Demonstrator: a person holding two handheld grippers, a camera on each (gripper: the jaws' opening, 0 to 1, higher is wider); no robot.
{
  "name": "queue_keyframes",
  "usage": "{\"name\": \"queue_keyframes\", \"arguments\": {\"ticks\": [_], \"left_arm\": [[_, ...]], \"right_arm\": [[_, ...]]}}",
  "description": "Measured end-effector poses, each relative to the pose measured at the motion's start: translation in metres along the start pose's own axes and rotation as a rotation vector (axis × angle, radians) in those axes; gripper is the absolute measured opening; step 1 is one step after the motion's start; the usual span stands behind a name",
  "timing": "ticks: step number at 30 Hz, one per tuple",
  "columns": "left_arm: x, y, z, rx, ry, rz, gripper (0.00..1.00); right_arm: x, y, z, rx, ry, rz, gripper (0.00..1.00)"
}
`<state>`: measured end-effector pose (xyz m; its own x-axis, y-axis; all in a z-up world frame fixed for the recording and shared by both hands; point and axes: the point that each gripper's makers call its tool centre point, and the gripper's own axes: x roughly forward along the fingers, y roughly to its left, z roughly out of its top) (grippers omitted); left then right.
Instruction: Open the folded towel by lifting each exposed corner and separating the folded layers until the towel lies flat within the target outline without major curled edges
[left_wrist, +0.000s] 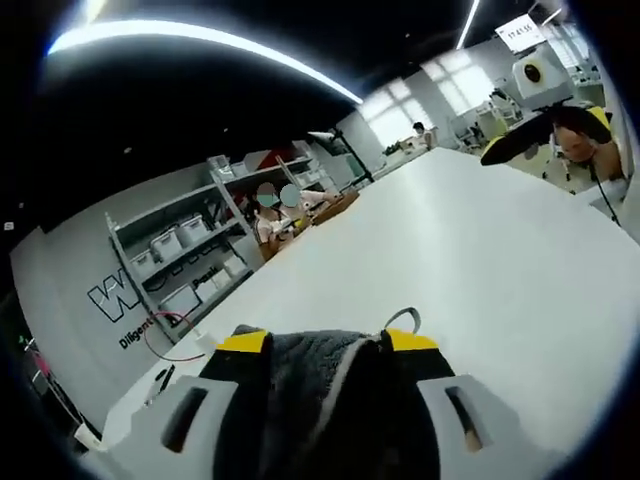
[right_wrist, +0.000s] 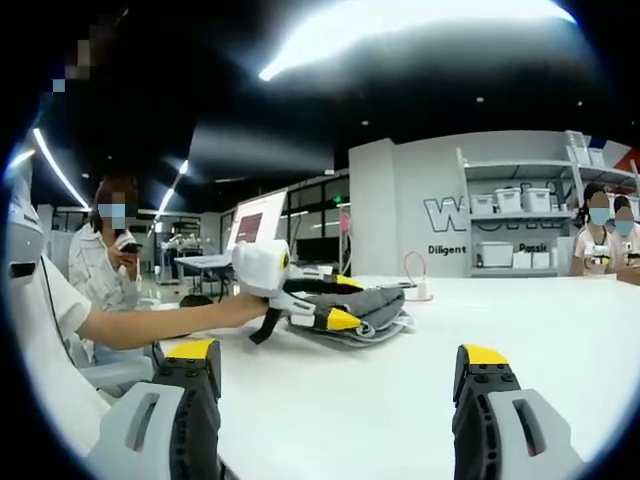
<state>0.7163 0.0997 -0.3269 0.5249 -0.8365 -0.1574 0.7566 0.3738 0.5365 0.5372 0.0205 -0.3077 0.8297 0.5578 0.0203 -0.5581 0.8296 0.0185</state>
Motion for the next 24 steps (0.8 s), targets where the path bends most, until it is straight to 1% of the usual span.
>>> {"name": "queue_keyframes", "arguments": {"ticks": [1,4,7,8,9,10,12,13,14,16,18,22,23,24], "left_arm": [[0.001,-0.002,-0.001,-0.002,0.001,-0.009,0.5],[0.003,-0.006,-0.005,-0.01,0.013,-0.033,0.49],[0.006,-0.007,-0.013,0.007,0.049,-0.029,0.52],[0.007,-0.007,-0.015,0.008,0.06,-0.031,0.5],[0.006,-0.008,-0.017,0.0,0.067,-0.032,0.46],[0.006,-0.008,-0.016,-0.004,0.067,-0.033,0.38],[0.003,-0.011,-0.009,0.052,0.028,-0.051,0.26],[0.002,-0.01,-0.009,0.061,0.029,-0.043,0.25],[0.003,-0.008,-0.009,0.063,0.034,-0.034,0.26],[0.004,-0.008,-0.012,0.051,0.05,-0.031,0.25],[0.005,-0.009,-0.016,0.041,0.058,-0.04,0.26],[0.007,-0.012,-0.021,0.046,0.075,-0.051,0.27],[0.007,-0.012,-0.021,0.054,0.076,-0.049,0.26],[0.007,-0.012,-0.021,0.058,0.079,-0.046,0.23]], "right_arm": [[0.0,0.0,0.0,0.001,0.001,0.0,0.97],[0.0,0.001,-0.001,0.001,0.003,0.002,0.97],[0.0,0.002,0.0,-0.002,0.003,0.004,0.97],[0.0,0.001,-0.001,-0.002,0.003,0.003,0.97],[0.0,0.001,-0.001,-0.001,0.003,0.003,0.97],[0.0,0.001,-0.001,0.0,0.003,0.003,0.97],[0.0,0.001,-0.001,0.001,0.003,0.003,0.97],[0.0,0.001,-0.001,0.001,0.003,0.003,0.97],[0.0,0.001,-0.001,0.001,0.004,0.003,0.97],[0.0,0.001,-0.001,0.002,0.003,0.003,0.97],[0.0,0.001,0.0,0.0,0.003,0.003,0.97],[0.001,0.001,0.0,-0.001,0.003,0.005,0.97],[0.002,0.002,-0.001,0.001,0.006,0.009,0.97],[0.002,0.003,-0.002,0.002,0.011,0.012,0.97]]}}
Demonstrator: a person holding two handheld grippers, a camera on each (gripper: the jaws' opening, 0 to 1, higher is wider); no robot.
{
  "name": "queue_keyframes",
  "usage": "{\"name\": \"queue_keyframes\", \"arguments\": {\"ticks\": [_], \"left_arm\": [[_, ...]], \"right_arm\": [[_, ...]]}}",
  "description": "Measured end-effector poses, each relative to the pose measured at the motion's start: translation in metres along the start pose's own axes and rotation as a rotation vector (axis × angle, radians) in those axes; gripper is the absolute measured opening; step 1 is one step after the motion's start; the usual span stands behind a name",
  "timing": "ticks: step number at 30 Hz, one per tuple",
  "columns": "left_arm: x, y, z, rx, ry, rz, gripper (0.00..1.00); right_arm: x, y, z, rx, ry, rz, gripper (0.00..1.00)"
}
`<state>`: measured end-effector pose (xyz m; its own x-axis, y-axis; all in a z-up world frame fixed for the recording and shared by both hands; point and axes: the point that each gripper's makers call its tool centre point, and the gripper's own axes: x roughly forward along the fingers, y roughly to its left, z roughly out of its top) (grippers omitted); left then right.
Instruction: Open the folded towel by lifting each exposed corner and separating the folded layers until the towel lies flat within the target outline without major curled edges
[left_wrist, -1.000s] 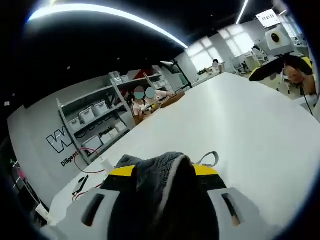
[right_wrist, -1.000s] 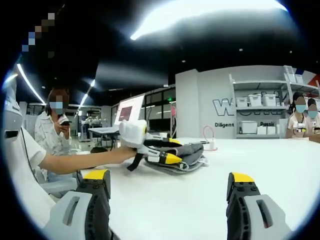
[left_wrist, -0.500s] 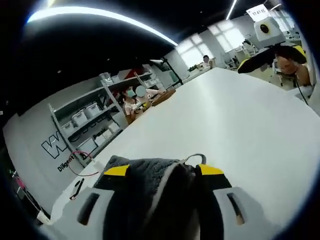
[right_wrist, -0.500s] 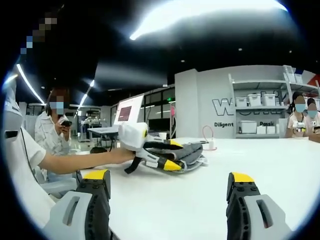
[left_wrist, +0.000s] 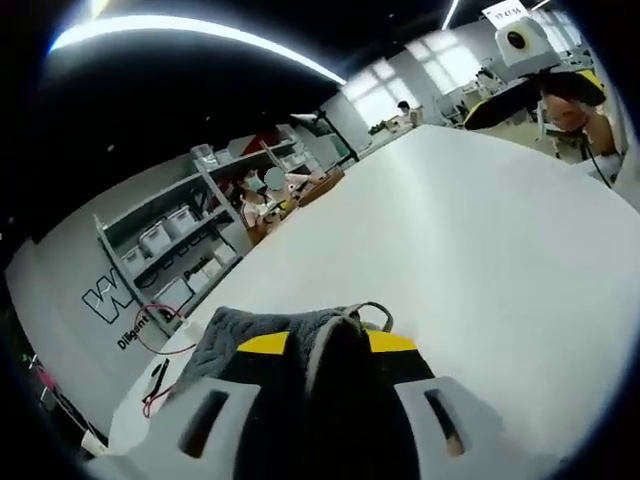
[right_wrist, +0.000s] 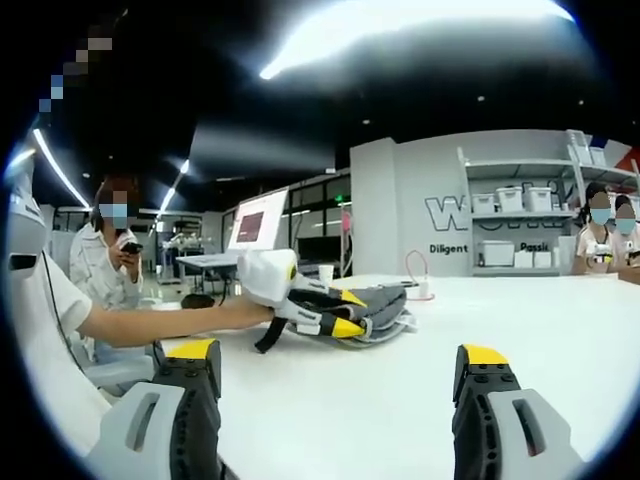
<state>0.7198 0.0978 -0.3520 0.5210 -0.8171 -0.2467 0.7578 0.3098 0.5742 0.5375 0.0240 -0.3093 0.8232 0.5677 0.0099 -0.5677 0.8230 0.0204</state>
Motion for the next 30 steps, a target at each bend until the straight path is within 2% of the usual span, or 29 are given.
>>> {"name": "queue_keyframes", "arguments": {"ticks": [4,8,10,12,15,20,23,24,25,27,28,30], "left_arm": [[-0.001,0.005,0.001,0.027,-0.005,0.022,0.14],[-0.005,0.013,0.003,-0.014,-0.035,0.033,0.09],[-0.006,0.016,0.005,-0.01,-0.052,0.043,0.08],[-0.008,0.019,0.008,-0.032,-0.069,0.047,0.08],[-0.011,0.024,0.011,-0.069,-0.091,0.057,0.08],[-0.015,0.031,0.014,-0.073,-0.106,0.081,0.08],[-0.016,0.033,0.015,-0.077,-0.11,0.088,0.08],[-0.018,0.044,0.015,-0.103,-0.124,0.111,0.08],[-0.019,0.046,0.016,-0.117,-0.128,0.118,0.08],[-0.022,0.05,0.017,-0.129,-0.138,0.133,0.08],[-0.023,0.05,0.018,-0.132,-0.141,0.137,0.08],[-0.026,0.052,0.02,-0.136,-0.149,0.153,0.08]], "right_arm": [[0.001,0.001,0.005,-0.009,-0.007,0.006,0.97],[0.003,0.004,0.019,-0.049,-0.044,0.028,0.98],[0.007,0.001,0.025,-0.055,-0.042,0.026,0.98],[0.013,-0.001,0.038,-0.069,-0.071,0.039,0.97],[0.025,-0.001,0.044,-0.109,-0.057,0.058,0.97],[0.045,-0.002,0.056,-0.158,-0.06,0.081,0.98],[0.055,-0.004,0.057,-0.179,-0.055,0.085,0.98],[0.066,-0.005,0.055,-0.189,-0.04,0.102,0.97],[0.073,-0.007,0.049,-0.195,0.0,0.108,0.97],[0.085,-0.01,0.04,-0.259,0.049,0.12,0.97],[0.092,-0.013,0.035,-0.322,0.075,0.115,0.97],[0.102,-0.014,0.03,-0.403,0.09,0.117,0.98]]}}
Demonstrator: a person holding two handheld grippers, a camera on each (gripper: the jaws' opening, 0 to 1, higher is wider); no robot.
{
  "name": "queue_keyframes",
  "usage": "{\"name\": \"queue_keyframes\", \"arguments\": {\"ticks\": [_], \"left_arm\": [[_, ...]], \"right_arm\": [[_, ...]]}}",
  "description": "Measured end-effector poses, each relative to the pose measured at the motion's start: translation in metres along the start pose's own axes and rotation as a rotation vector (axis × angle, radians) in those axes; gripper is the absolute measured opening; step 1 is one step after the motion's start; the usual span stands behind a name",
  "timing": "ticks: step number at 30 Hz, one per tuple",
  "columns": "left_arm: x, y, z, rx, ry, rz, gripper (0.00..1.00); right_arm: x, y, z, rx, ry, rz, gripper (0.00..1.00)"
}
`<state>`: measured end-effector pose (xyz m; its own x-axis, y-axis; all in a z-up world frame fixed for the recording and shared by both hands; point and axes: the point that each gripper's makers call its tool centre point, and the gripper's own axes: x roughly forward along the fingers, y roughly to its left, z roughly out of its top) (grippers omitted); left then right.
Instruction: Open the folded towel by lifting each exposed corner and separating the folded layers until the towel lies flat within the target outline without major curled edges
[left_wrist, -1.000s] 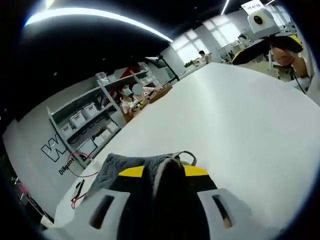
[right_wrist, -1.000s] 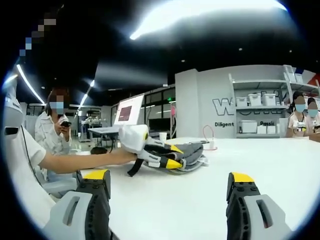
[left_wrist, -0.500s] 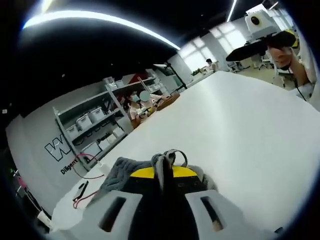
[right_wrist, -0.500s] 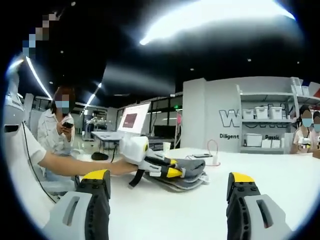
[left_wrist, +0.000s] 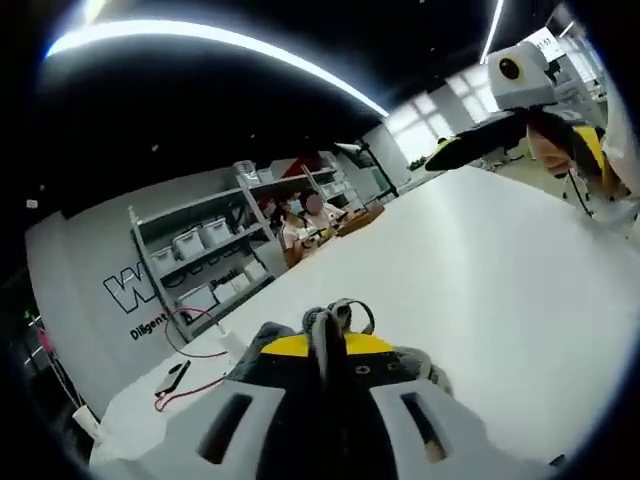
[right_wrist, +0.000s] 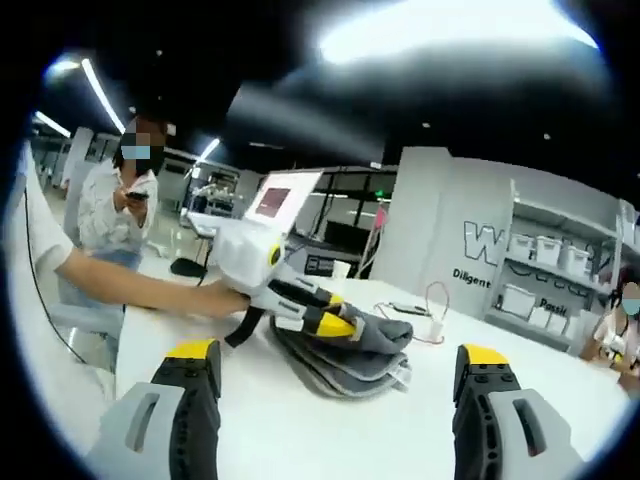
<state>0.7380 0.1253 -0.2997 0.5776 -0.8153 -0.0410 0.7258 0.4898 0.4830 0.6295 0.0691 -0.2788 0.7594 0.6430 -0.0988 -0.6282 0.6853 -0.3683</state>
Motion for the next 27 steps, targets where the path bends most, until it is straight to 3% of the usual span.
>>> {"name": "queue_keyframes", "arguments": {"ticks": [1,2,4,5,6,7,8,12,13,14,15,18,21,27], "left_arm": [[-0.001,0.002,0.002,-0.005,-0.007,0.013,0.08],[-0.001,0.005,0.003,-0.012,-0.013,0.022,0.08],[-0.003,0.009,0.004,-0.026,-0.022,0.037,0.08],[-0.003,0.013,0.004,-0.043,-0.029,0.045,0.08],[-0.003,0.014,0.002,-0.063,-0.024,0.039,0.08],[-0.005,0.016,0.001,-0.144,-0.017,0.038,0.08],[-0.006,0.025,0.004,-0.171,-0.044,0.055,0.08],[-0.011,0.037,0.003,-0.16,-0.053,0.083,0.08],[-0.013,0.042,0.004,-0.137,-0.056,0.109,0.08],[-0.014,0.045,0.005,-0.15,-0.064,0.113,0.08],[-0.017,0.043,0.007,-0.152,-0.063,0.113,0.08],[-0.025,0.047,0.014,-0.139,-0.077,0.149,0.08],[-0.025,0.051,0.014,-0.14,-0.086,0.157,0.08],[-0.028,0.053,0.015,-0.142,-0.092,0.171,0.08]], "right_arm": [[0.007,0.001,-0.003,-0.032,0.004,0.013,0.99],[0.015,0.005,-0.004,0.004,-0.01,0.043,0.99],[0.021,0.015,-0.005,0.102,-0.021,0.108,0.97],[0.03,0.02,-0.013,0.204,0.016,0.156,0.93],[0.037,0.021,-0.017,0.178,0.031,0.166,0.91],[0.042,0.019,-0.018,0.136,0.025,0.161,0.9],[0.047,0.016,-0.019,0.099,0.022,0.153,0.92],[0.063,0.012,-0.024,0.047,0.0,0.157,0.92],[0.07,0.012,-0.028,0.069,-0.005,0.18,0.92],[0.079,0.015,-0.037,0.17,0.018,0.227,0.91],[0.084,0.015,-0.04,0.191,0.023,0.241,0.9],[0.106,0.006,-0.058,0.16,0.082,0.238,0.93],[0.119,0.006,-0.055,0.115,0.048,0.259,0.91],[0.136,0.012,-0.062,0.083,0.087,0.308,0.88]]}}
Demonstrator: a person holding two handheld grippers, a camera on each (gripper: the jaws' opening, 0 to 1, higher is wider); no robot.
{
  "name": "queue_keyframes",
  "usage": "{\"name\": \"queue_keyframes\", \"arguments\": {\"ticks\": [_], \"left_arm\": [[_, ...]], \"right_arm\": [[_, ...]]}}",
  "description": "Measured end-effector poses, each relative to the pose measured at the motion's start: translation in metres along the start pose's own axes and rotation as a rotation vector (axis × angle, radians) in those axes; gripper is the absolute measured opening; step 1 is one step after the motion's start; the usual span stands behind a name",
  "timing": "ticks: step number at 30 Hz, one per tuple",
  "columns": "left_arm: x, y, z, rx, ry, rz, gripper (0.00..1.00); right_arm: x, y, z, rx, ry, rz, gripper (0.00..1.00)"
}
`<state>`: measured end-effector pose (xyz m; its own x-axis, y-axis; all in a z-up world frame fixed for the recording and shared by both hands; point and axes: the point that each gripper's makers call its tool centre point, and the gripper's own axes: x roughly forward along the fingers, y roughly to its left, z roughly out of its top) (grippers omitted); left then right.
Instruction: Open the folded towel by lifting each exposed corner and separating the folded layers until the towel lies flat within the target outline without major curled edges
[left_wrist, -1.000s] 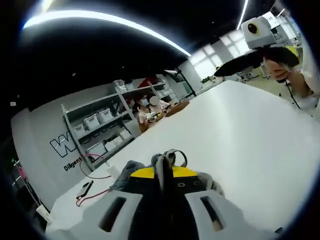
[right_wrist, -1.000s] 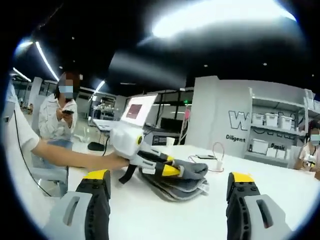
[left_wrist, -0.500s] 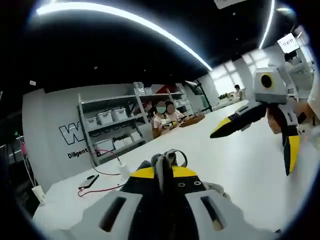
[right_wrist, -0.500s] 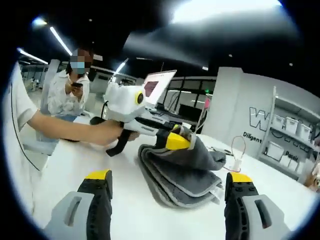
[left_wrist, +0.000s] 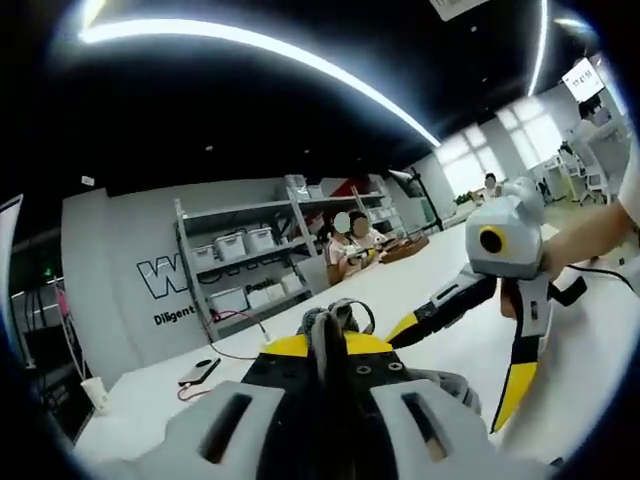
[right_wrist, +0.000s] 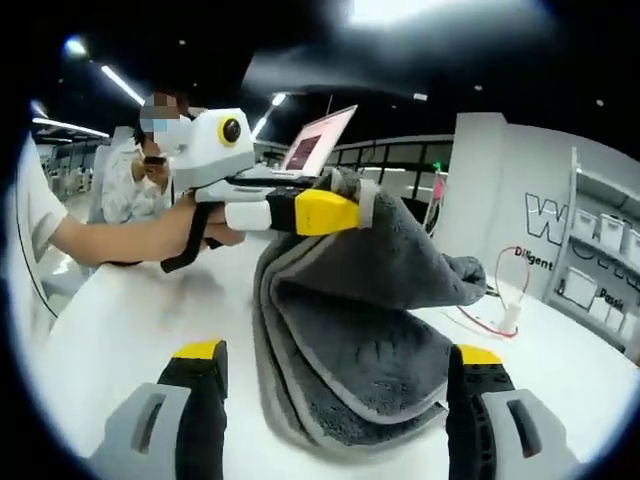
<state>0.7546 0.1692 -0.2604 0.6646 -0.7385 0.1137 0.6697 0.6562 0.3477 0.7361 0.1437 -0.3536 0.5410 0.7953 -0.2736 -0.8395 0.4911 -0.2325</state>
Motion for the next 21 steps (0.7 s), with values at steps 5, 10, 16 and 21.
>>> {"name": "queue_keyframes", "arguments": {"ticks": [5,10,16,21], "left_arm": [[-0.003,0.005,0.003,-0.016,-0.014,0.016,0.08],[-0.004,0.008,0.004,-0.037,-0.022,0.03,0.09],[-0.008,0.01,0.009,-0.045,-0.042,0.045,0.09],[-0.009,0.01,0.011,-0.037,-0.051,0.051,0.09]], "right_arm": [[0.009,0.009,-0.015,-0.126,0.085,-0.025,0.78],[0.011,0.019,-0.029,0.141,0.022,-0.026,0.71],[0.009,0.013,-0.027,0.071,0.014,-0.054,0.68],[0.007,0.014,-0.026,0.061,0.014,-0.059,0.61]]}}
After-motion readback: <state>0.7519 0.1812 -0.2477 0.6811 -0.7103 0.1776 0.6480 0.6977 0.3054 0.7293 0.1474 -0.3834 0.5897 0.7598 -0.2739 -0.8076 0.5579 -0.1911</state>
